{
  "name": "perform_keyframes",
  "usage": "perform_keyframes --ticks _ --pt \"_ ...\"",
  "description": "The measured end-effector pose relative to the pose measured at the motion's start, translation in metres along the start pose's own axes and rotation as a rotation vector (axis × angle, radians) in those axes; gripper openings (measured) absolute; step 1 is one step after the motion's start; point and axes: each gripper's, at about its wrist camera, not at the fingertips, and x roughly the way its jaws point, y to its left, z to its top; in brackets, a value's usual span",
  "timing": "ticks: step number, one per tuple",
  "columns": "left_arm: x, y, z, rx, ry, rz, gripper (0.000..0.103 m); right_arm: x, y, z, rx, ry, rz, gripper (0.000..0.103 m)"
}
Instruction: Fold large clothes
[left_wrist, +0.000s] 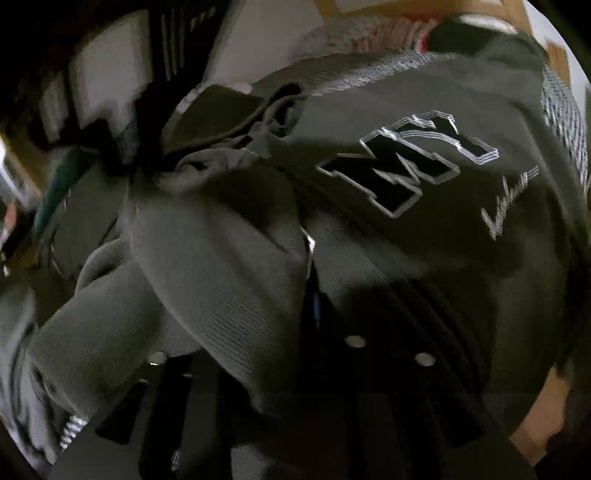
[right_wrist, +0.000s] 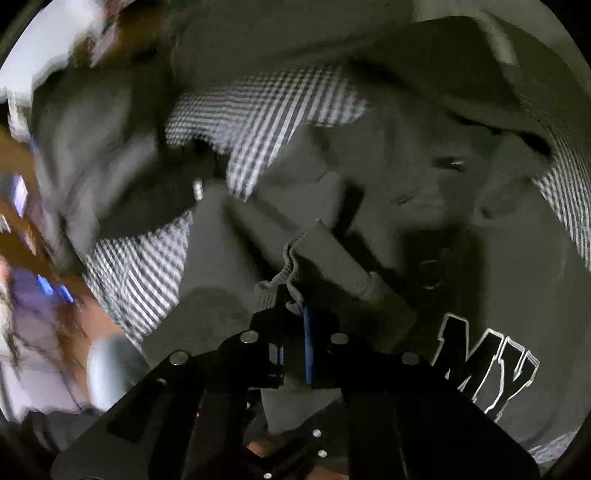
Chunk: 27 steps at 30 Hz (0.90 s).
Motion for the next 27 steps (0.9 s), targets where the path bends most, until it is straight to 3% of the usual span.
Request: perform_keyframes --ticks 2,4,8,10,13,15,17,20,23,24,27 --pt "-0.014 0.013 0.002 -0.086 -0.049 -0.098 0.060 -0.032 -0.037 -0.010 0.129 -0.112 0.120 0.007" --pt "-0.038 0.028 0.004 -0.174 -0.126 -0.151 0.063 -0.061 -0.069 -0.021 0.203 -0.217 0.158 0.007" --pt "-0.069 0.047 0.011 -0.278 -0.211 -0.170 0.069 -0.112 -0.136 -0.044 0.348 -0.404 0.282 0.007" --pt "-0.071 0.050 0.014 -0.308 -0.237 -0.265 0.070 -0.136 -0.156 -0.052 0.391 -0.484 0.331 0.007" --pt "-0.066 0.034 0.010 -0.295 -0.242 -0.425 0.082 -0.169 -0.179 -0.059 0.424 -0.585 0.350 0.007" --pt "-0.051 0.016 0.010 -0.277 -0.188 -0.456 0.082 -0.190 -0.181 -0.056 0.407 -0.617 0.343 0.007" --pt "-0.020 0.008 0.019 -0.325 -0.096 -0.458 0.082 -0.203 -0.177 -0.055 0.389 -0.638 0.335 0.007" --pt "0.015 0.031 0.032 -0.527 -0.058 -0.432 0.082 -0.214 -0.168 -0.057 0.365 -0.651 0.325 0.007" --pt "0.032 0.080 0.034 -0.775 -0.050 -0.433 0.080 -0.224 -0.173 -0.067 0.366 -0.663 0.322 0.007" --pt "0.034 0.092 0.033 -0.822 -0.046 -0.434 0.076 -0.226 -0.176 -0.071 0.375 -0.670 0.318 0.007" --pt "0.035 0.116 0.028 -0.854 -0.028 -0.410 0.041 -0.229 -0.191 -0.082 0.402 -0.688 0.319 0.007"
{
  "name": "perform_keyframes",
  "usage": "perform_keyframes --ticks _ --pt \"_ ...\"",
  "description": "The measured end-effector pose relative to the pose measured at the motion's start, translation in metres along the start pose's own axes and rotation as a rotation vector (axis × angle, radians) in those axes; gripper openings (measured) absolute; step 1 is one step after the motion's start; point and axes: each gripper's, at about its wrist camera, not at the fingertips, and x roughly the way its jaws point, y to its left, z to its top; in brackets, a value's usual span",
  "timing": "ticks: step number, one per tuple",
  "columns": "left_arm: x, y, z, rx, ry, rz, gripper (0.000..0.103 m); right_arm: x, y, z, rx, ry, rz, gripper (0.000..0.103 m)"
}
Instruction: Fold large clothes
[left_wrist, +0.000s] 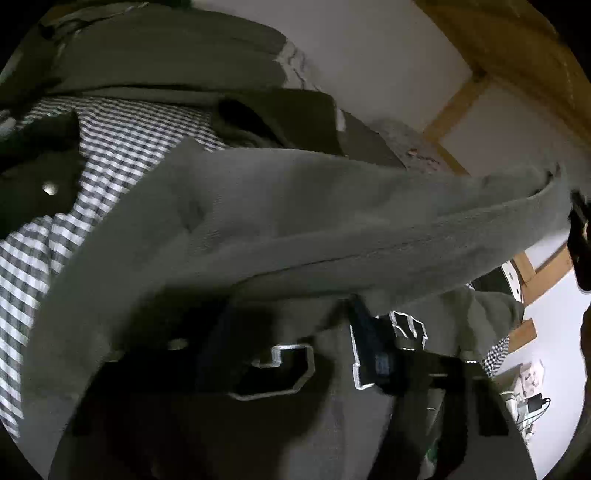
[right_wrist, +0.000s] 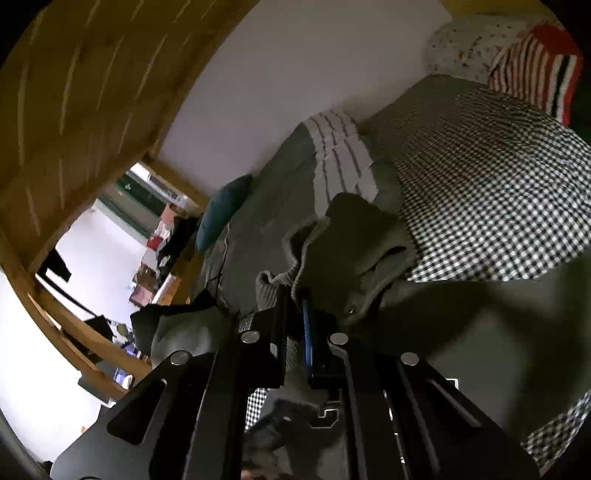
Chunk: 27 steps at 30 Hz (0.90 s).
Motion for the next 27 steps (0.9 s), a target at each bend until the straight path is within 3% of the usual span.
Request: perform_keyframes --ticks 1,2,7,9,10,12,14,16,17,19,22,25,27 --pt "-0.006 0.005 0.002 0.005 0.007 0.018 0.022 -0.003 -0.004 0.000 0.004 -0.006 0.002 0.007" --pt "-0.011 0.008 0.004 0.006 0.011 0.024 0.014 -0.006 -0.008 0.000 0.007 -0.015 0.000 0.007" --pt "-0.039 0.017 0.003 0.022 -0.071 0.063 0.013 -0.010 -0.045 -0.004 0.067 -0.032 -0.041 0.007" --pt "-0.035 0.020 -0.002 0.004 -0.029 0.053 0.013 -0.005 -0.074 -0.012 0.113 -0.021 -0.082 0.007" --pt "-0.037 0.020 -0.004 -0.010 -0.009 0.016 0.017 -0.005 -0.087 -0.016 0.133 -0.021 -0.096 0.007" --pt "-0.052 0.016 -0.010 -0.002 0.009 -0.079 0.036 -0.011 -0.119 -0.027 0.196 -0.025 -0.108 0.007" --pt "-0.084 0.006 -0.011 0.025 -0.080 -0.145 0.079 -0.019 -0.136 -0.036 0.222 -0.028 -0.125 0.007" --pt "-0.100 0.003 -0.003 0.010 -0.141 -0.156 0.096 -0.024 -0.148 -0.044 0.235 -0.016 -0.142 0.007" --pt "-0.094 0.005 0.003 -0.016 -0.094 -0.165 0.096 -0.027 -0.152 -0.048 0.239 -0.008 -0.146 0.007" --pt "-0.066 0.022 0.003 -0.154 0.085 -0.214 0.096 -0.028 -0.155 -0.052 0.246 -0.005 -0.149 0.007" --pt "-0.037 0.042 -0.031 -0.401 0.265 -0.283 0.096 -0.029 -0.154 -0.055 0.238 -0.005 -0.148 0.007" --pt "-0.029 0.043 -0.070 -0.549 0.271 -0.327 0.096 -0.027 -0.153 -0.056 0.232 -0.003 -0.145 0.007" --pt "-0.023 0.046 -0.080 -0.628 0.252 -0.317 0.096 -0.025 -0.152 -0.057 0.233 0.001 -0.145 0.007"
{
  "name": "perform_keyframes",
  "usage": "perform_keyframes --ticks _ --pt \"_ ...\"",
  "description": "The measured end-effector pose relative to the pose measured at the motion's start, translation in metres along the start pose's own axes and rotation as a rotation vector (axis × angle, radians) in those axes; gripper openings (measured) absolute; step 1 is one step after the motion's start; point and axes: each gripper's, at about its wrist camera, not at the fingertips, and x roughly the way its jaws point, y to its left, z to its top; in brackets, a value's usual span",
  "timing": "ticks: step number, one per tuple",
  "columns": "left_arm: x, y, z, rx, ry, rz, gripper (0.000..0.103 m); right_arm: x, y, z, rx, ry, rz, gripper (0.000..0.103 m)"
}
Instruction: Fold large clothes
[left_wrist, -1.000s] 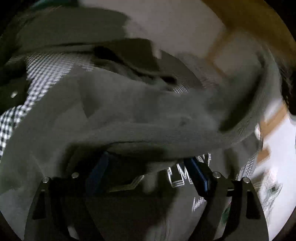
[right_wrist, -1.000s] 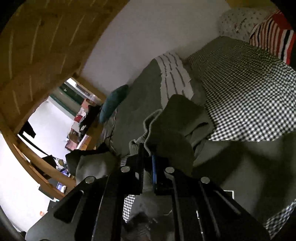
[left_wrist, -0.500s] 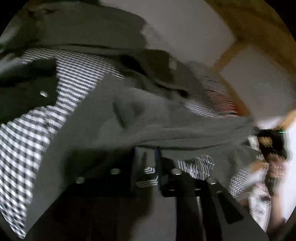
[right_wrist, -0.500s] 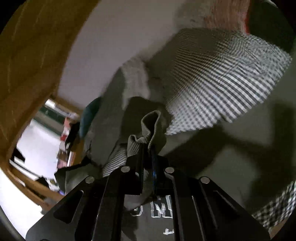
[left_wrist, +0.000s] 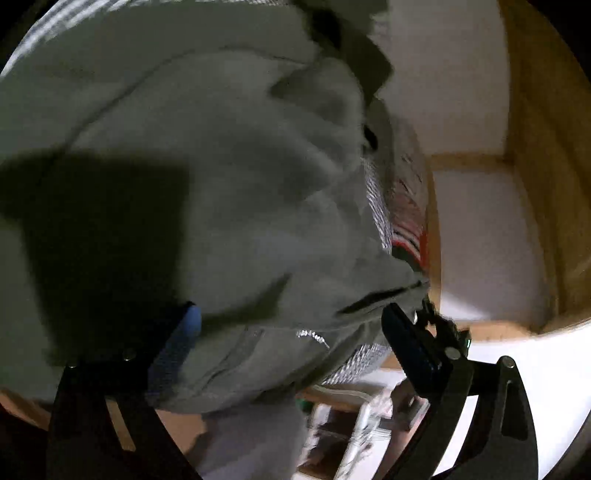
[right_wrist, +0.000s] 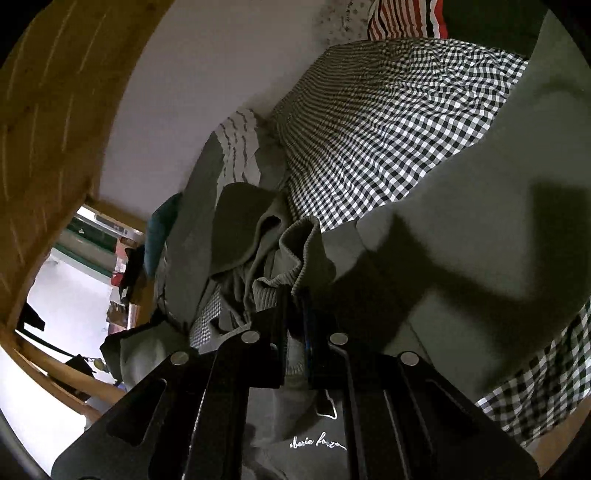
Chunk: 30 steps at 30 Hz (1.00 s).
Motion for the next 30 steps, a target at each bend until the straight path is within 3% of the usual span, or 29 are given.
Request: perform_keyframes --ticks 4,8,9,12,16,18,19,20,22,24,27,29,30 --pt "-0.019 0.015 -0.008 -0.150 -0.055 0.007 0.096 -0.001 0.003 -0.001 -0.012 0.004 -0.001 0.007" --pt "-0.037 0.019 -0.030 -0.131 -0.089 0.051 0.096 -0.001 0.004 0.001 -0.012 -0.001 0.008 0.007" --pt "-0.032 0.022 -0.025 -0.133 -0.087 0.041 0.096 -0.001 0.004 0.001 -0.008 -0.005 0.016 0.007" --pt "-0.028 0.033 0.006 -0.206 -0.137 -0.078 0.096 -0.005 0.007 -0.001 0.002 -0.016 0.064 0.007" --pt "-0.041 0.012 0.054 -0.093 -0.255 -0.094 0.096 -0.013 0.015 0.000 -0.020 -0.019 0.092 0.007" --pt "-0.051 0.011 0.072 -0.107 -0.315 -0.066 0.084 -0.016 0.014 0.000 -0.011 -0.024 0.115 0.007" --pt "-0.062 0.014 0.083 -0.130 -0.361 -0.027 0.061 -0.014 0.013 0.000 -0.004 -0.013 0.135 0.007" --pt "-0.070 0.016 0.090 -0.141 -0.381 -0.011 0.047 -0.009 0.015 -0.003 -0.013 0.003 0.142 0.007" --pt "-0.090 0.018 0.098 -0.138 -0.411 -0.023 0.038 0.000 0.021 -0.011 -0.045 0.031 0.130 0.007" --pt "-0.117 0.010 0.091 -0.057 -0.479 -0.050 0.036 0.007 0.025 -0.018 -0.072 0.030 0.166 0.007" --pt "-0.145 -0.004 0.066 0.102 -0.605 -0.044 0.036 0.000 0.019 -0.022 -0.061 -0.082 0.290 0.002" --pt "-0.144 -0.002 0.049 0.193 -0.656 0.014 0.038 0.006 0.005 -0.023 -0.052 -0.099 0.255 0.001" --pt "-0.138 0.004 0.042 0.205 -0.638 0.053 0.041 0.015 -0.011 -0.023 -0.017 -0.072 0.174 0.001"
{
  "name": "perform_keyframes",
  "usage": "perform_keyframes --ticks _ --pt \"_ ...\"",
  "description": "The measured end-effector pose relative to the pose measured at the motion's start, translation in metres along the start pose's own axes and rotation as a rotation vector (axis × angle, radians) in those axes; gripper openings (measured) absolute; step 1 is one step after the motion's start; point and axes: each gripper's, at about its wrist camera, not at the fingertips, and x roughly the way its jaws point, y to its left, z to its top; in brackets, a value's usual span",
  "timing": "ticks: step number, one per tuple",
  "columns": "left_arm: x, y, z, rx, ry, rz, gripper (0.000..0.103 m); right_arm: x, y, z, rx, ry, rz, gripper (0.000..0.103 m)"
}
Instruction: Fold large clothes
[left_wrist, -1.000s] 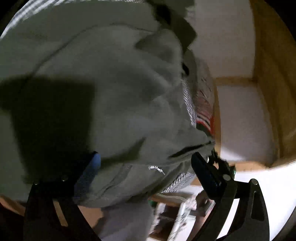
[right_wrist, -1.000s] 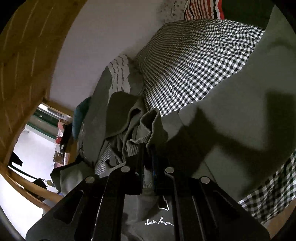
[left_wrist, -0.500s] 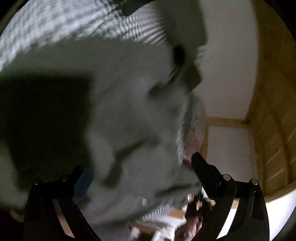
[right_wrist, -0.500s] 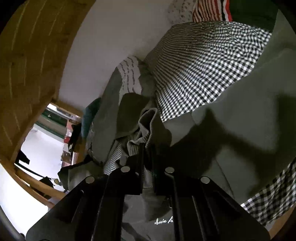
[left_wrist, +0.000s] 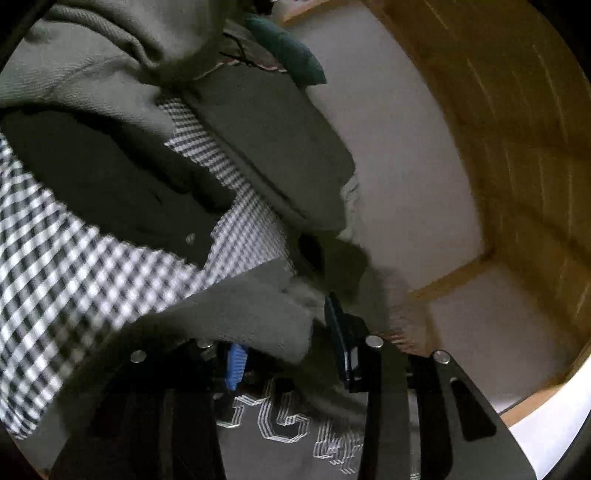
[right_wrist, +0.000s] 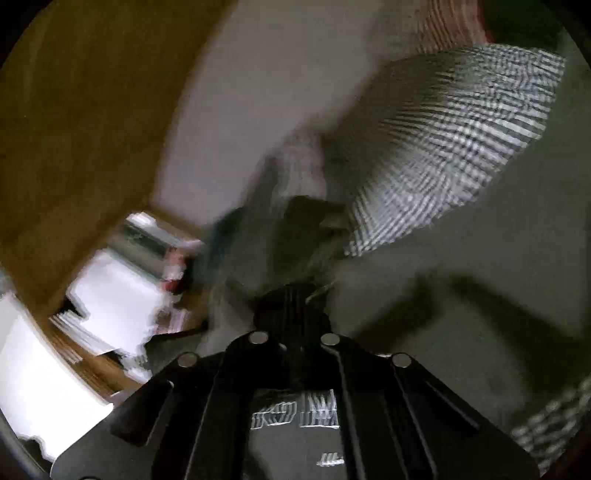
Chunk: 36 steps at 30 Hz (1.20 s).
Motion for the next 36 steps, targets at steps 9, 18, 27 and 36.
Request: perform_keyframes --ticks 9,18,27,36 --pt "0.012 0.002 -0.075 0.212 0.256 0.132 0.077 0.006 -0.028 -0.041 0.045 0.264 -0.135 0.072" --pt "0.022 0.000 -0.077 0.146 0.270 0.103 0.081 0.085 -0.016 -0.050 0.077 0.358 -0.203 0.028" --pt "-0.021 -0.101 -0.011 0.317 -0.039 -0.052 0.095 0.027 0.032 -0.038 -0.125 0.131 0.112 0.011" --pt "0.226 -0.072 -0.008 0.471 0.695 0.409 0.090 -0.010 -0.036 -0.067 -0.032 0.193 -0.067 0.011"
